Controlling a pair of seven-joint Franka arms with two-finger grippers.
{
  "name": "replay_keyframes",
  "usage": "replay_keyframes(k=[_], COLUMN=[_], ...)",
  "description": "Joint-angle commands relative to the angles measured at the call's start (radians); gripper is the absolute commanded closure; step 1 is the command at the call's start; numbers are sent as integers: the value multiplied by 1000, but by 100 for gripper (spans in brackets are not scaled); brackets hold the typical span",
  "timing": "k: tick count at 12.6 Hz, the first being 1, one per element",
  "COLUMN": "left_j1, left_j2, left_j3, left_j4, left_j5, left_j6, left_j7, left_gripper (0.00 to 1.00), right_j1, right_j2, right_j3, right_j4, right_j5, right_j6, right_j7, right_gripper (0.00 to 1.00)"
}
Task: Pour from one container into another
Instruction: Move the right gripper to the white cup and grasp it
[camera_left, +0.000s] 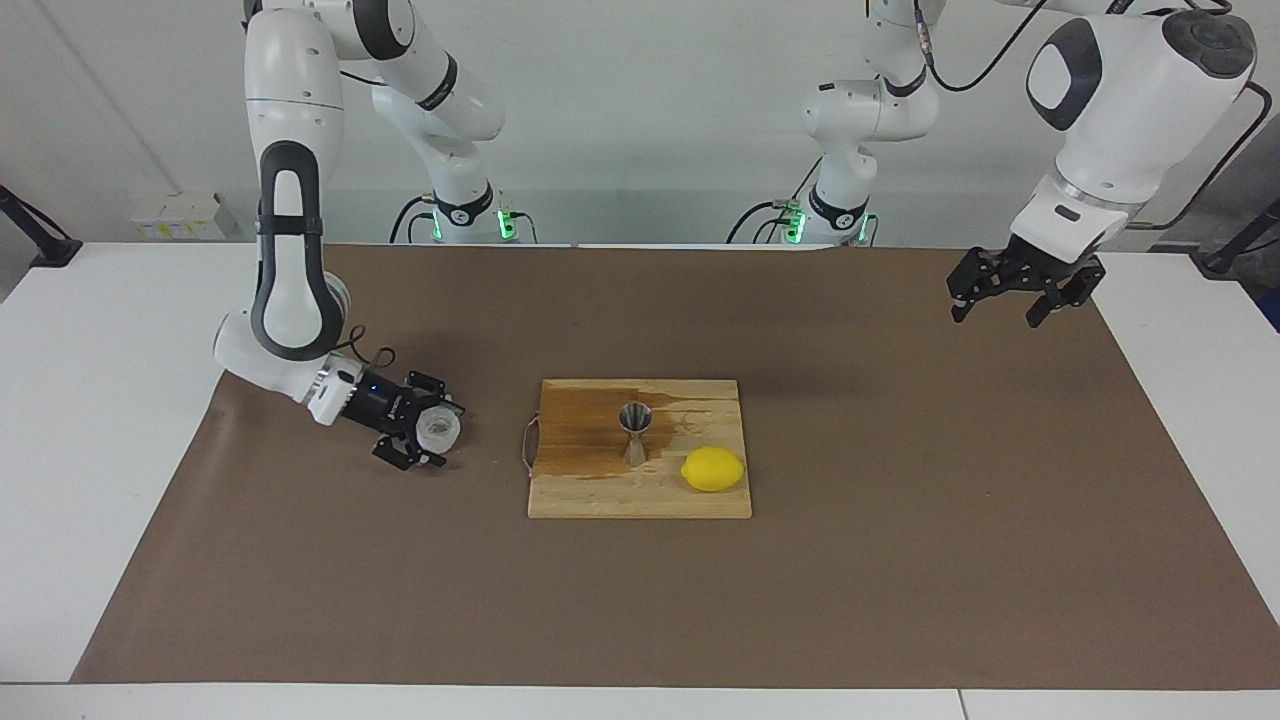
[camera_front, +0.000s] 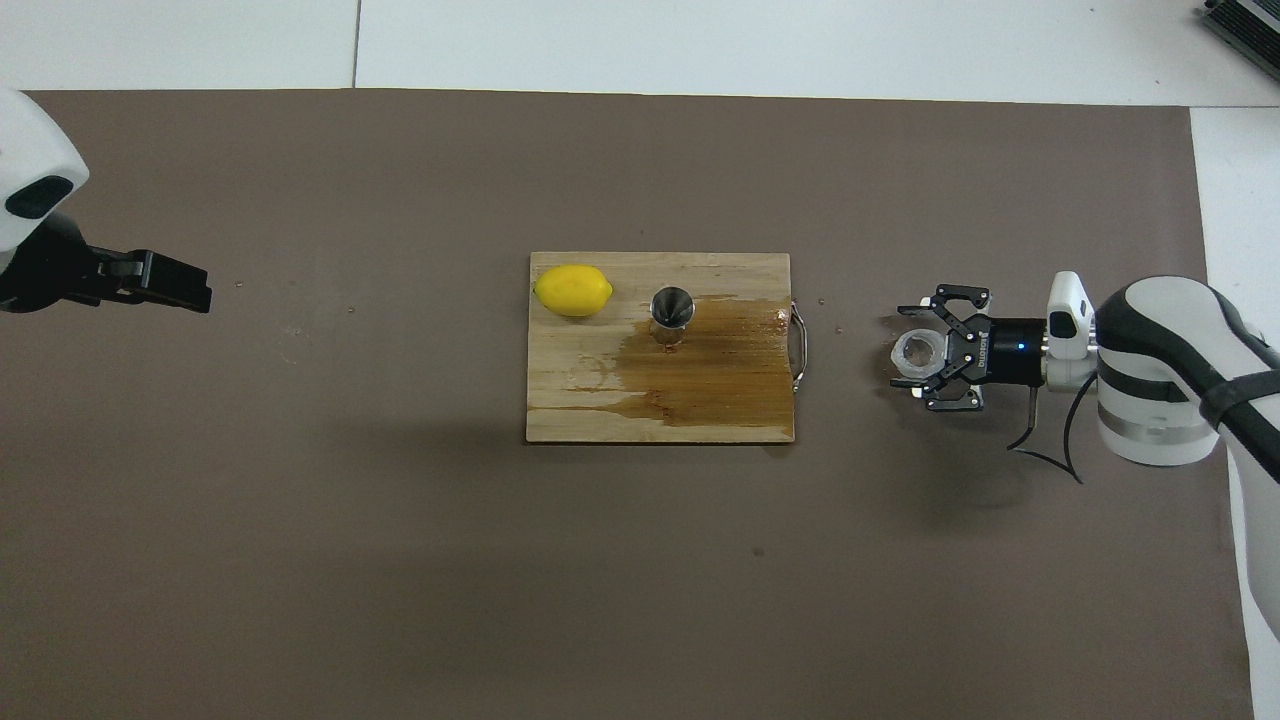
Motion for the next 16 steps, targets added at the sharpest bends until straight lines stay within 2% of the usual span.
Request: replay_keyframes(k=[1, 4, 5, 6, 11, 13, 15, 16], left_j1=[4, 10, 10, 12, 2, 9, 9, 9], left_j2=[-31, -34, -35, -35, -55, -57, -64, -64], left_j3=[-1, -1, -1, -1, -3, -3, -4, -6], left_j4=[-40, -40, -40, -40, -17, -12, -17, -18], left_j5=[-9, -9, -9, -9, -9, -9, -9, -9], left_j6=[25, 9, -2, 1, -80, -97, -102, -99], left_j7=[1, 4, 3, 0, 1, 1, 3, 3], left_gripper=[0, 0, 0, 0, 0, 0, 0, 0], right_j1=[-25, -30, -31, -31, -25, -2, 91, 132], right_j2=[-2, -2, -4, -4, -5, -57, -157, -182], right_j3=[4, 3, 3, 1, 6, 7, 6, 6], right_j4=[-17, -19, -19, -20, -11, 14, 18, 30], right_j5=[16, 16, 16, 13, 15, 13, -61, -115], right_j6=[-4, 3, 6, 6, 28, 38, 95, 113], right_j7=[-34, -63, -68, -70, -88, -18, 196, 316], right_gripper=[0, 0, 26, 40, 87, 87, 87, 87])
